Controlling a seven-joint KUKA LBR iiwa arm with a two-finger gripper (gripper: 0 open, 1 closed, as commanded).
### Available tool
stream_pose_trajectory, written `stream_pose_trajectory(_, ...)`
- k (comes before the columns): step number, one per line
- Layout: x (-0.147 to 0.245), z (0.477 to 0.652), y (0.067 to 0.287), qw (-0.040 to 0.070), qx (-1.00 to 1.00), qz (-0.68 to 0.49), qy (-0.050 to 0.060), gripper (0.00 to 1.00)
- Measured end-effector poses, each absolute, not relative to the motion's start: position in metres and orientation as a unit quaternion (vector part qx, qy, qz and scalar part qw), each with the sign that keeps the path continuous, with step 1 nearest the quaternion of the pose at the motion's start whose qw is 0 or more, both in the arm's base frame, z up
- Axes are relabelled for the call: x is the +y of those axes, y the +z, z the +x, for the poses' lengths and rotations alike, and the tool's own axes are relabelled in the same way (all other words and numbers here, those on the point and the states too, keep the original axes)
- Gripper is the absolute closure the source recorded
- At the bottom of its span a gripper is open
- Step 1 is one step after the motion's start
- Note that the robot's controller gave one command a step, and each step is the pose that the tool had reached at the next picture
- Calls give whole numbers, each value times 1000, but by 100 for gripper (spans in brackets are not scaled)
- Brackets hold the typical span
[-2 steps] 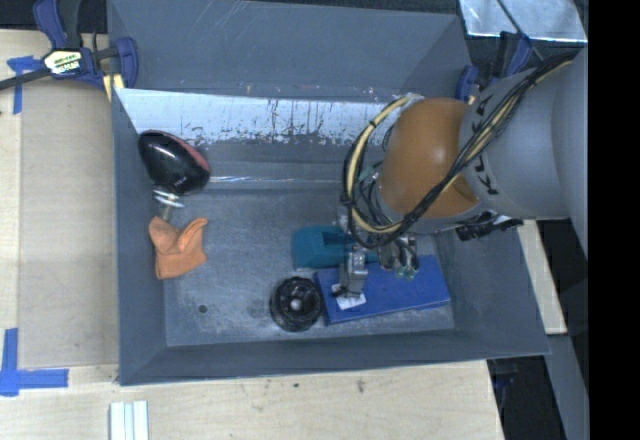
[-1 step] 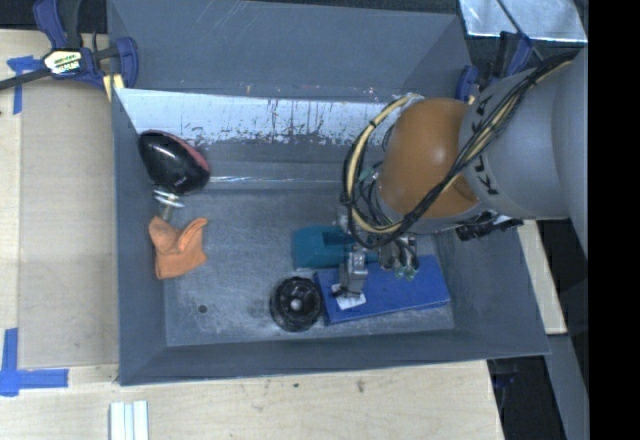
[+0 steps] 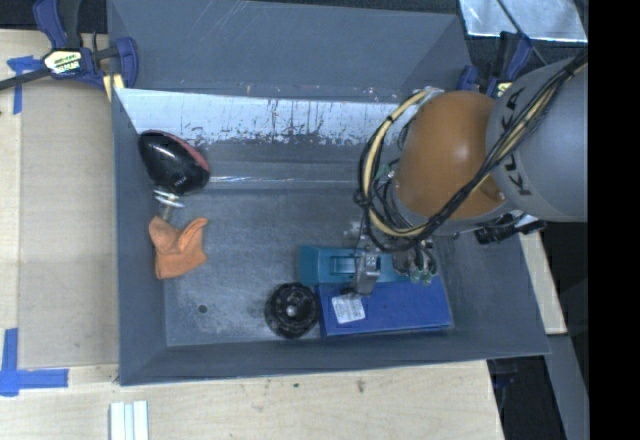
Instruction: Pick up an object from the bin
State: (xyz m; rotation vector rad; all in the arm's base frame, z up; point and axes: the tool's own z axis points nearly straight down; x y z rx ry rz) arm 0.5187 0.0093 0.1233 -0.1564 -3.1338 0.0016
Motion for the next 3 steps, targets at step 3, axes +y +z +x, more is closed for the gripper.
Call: stream_pose_trajectory(3,18,545,141,-6,-998,-63,0,100)
